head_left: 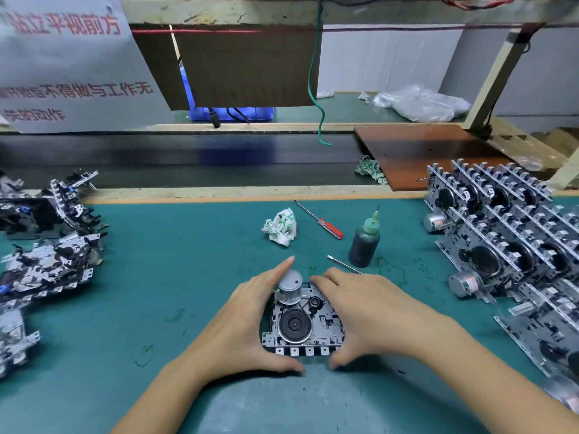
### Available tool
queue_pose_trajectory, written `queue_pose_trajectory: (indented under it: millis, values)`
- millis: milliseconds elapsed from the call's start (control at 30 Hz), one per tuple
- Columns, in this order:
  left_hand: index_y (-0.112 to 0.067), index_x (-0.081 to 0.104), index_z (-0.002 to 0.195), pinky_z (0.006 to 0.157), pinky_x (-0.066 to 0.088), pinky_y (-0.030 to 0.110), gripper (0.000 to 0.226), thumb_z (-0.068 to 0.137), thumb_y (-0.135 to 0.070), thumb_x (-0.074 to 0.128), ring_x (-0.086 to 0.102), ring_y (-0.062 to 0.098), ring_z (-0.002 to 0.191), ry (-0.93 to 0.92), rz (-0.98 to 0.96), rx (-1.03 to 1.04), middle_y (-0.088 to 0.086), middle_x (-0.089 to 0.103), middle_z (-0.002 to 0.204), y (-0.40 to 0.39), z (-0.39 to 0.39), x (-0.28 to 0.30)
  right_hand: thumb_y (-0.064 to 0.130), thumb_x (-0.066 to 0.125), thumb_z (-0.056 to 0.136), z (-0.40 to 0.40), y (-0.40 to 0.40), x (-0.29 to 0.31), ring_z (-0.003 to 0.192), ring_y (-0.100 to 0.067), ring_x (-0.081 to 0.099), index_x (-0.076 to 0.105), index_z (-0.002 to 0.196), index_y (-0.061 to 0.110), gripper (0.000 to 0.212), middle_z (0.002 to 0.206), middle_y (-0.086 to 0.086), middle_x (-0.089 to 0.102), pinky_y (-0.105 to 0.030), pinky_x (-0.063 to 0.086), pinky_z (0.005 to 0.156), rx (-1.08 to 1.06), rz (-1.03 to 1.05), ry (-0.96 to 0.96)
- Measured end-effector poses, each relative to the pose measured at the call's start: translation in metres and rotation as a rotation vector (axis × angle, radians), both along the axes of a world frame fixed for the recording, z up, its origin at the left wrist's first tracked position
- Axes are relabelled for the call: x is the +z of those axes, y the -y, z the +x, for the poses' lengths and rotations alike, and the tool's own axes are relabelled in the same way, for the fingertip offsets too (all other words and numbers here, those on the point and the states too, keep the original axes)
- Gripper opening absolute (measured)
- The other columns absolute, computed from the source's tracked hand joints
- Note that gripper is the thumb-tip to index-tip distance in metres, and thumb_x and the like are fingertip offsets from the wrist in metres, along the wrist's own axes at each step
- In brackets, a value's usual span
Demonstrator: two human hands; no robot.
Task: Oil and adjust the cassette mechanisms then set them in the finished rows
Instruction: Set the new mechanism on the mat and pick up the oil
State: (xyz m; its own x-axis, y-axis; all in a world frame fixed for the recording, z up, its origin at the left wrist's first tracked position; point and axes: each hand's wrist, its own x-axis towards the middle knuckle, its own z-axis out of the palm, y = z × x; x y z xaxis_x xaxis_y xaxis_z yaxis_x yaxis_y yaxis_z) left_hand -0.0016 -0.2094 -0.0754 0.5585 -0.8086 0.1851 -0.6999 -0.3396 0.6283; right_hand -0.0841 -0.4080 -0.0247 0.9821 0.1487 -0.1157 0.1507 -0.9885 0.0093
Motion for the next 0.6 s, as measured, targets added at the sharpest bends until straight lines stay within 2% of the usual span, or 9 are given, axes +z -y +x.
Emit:
queue_pose_trajectory:
  millis: [133, 233, 300, 367, 400, 467, 500, 567, 600]
  values:
    - [-0.030, 0.005, 0.150, 0.106, 0.028, 0.014, 0.115, 0.063, -0.047, 0.078, 0.038, -0.002, 0.130, -0.349, -0.159, 0.124, -0.015, 0.033, 0.149, 0.009, 0.008, 0.004, 0.070, 0.071, 0.051, 0.001, 0.012, 0.010, 0.100, -0.014, 0.057, 0.049, 0.120, 0.027, 0.085, 0.109, 0.012, 0.058, -0.030, 0.045, 0.082, -0.066, 0.149, 0.016]
    - [-0.008, 0.045, 0.140, 0.106, 0.036, 0.028, 0.065, 0.095, -0.053, 0.035, 0.048, 0.017, 0.126, -0.954, -0.440, -0.027, 0.008, 0.049, 0.141, 0.005, 0.007, 0.016, 0.053, 0.076, 0.055, -0.003, 0.014, 0.009, 0.102, -0.005, 0.062, 0.062, 0.110, 0.031, 0.061, 0.107, 0.016, 0.068, -0.021, 0.048, 0.089, -0.120, 1.014, -0.191]
    - [0.002, 0.062, 0.105, 0.082, 0.048, 0.026, 0.089, 0.078, -0.079, 0.039, 0.060, 0.017, 0.085, -1.163, -0.460, -0.057, 0.011, 0.065, 0.092, 0.022, 0.013, 0.022, 0.053, 0.079, 0.060, -0.003, 0.006, 0.007, 0.103, -0.013, 0.063, 0.067, 0.109, 0.022, 0.059, 0.108, 0.005, 0.070, -0.029, 0.050, 0.092, -0.033, 1.588, -0.391]
    - [-0.007, 0.048, 0.096, 0.058, 0.047, 0.024, 0.088, 0.058, -0.086, 0.058, 0.048, 0.017, 0.048, -1.485, -0.528, -0.086, 0.005, 0.049, 0.048, 0.037, 0.014, 0.021, 0.059, 0.077, 0.062, -0.002, -0.003, 0.000, 0.105, -0.014, 0.064, 0.066, 0.117, 0.020, 0.069, 0.114, 0.001, 0.068, -0.030, 0.051, 0.091, 0.044, 1.839, -0.521]
    - [-0.010, 0.045, 0.101, 0.058, 0.050, 0.025, 0.089, 0.054, -0.084, 0.063, 0.052, 0.018, 0.046, -1.577, -0.571, -0.104, 0.006, 0.052, 0.045, 0.042, 0.012, 0.020, 0.058, 0.080, 0.058, 0.000, -0.007, -0.001, 0.104, -0.013, 0.064, 0.058, 0.127, 0.016, 0.083, 0.122, -0.001, 0.065, -0.029, 0.052, 0.087, -0.008, 1.894, -0.559]
    - [-0.002, 0.052, 0.123, 0.090, 0.051, 0.043, 0.104, 0.059, -0.083, 0.059, 0.067, 0.029, 0.091, -1.653, -0.611, -0.217, 0.021, 0.070, 0.097, 0.046, 0.007, 0.018, 0.048, 0.090, 0.047, 0.002, -0.005, -0.007, 0.096, -0.016, 0.066, 0.037, 0.139, 0.001, 0.117, 0.136, -0.015, 0.052, -0.033, 0.055, 0.080, -0.164, 1.992, -0.620]
    - [-0.006, 0.050, 0.135, 0.106, 0.037, 0.048, 0.110, 0.059, -0.086, 0.055, 0.057, 0.031, 0.116, -1.611, -0.592, -0.243, 0.021, 0.059, 0.128, 0.048, 0.007, 0.019, 0.044, 0.089, 0.052, 0.002, -0.008, -0.004, 0.088, -0.012, 0.067, 0.048, 0.131, 0.000, 0.099, 0.125, -0.014, 0.062, -0.029, 0.056, 0.076, -0.169, 1.932, -0.567]
    - [-0.005, 0.048, 0.138, 0.114, 0.023, 0.049, 0.115, 0.055, -0.084, 0.062, 0.044, 0.033, 0.131, -1.620, -0.609, -0.226, 0.019, 0.044, 0.144, 0.044, 0.007, 0.019, 0.026, 0.071, 0.082, 0.001, -0.008, -0.003, 0.060, 0.007, 0.060, 0.075, 0.076, 0.022, 0.008, 0.067, 0.011, 0.069, -0.009, 0.047, 0.061, -0.171, 1.607, -0.295]
    - [-0.004, 0.049, 0.136, 0.115, 0.023, 0.049, 0.113, 0.054, -0.078, 0.070, 0.045, 0.034, 0.130, -1.627, -0.660, -0.208, 0.021, 0.044, 0.143, 0.044, 0.009, 0.017, 0.019, 0.065, 0.088, 0.001, -0.005, -0.005, 0.050, 0.009, 0.052, 0.069, 0.055, 0.026, 0.035, 0.051, 0.016, 0.059, -0.006, 0.041, 0.054, -0.228, 1.462, -0.112]
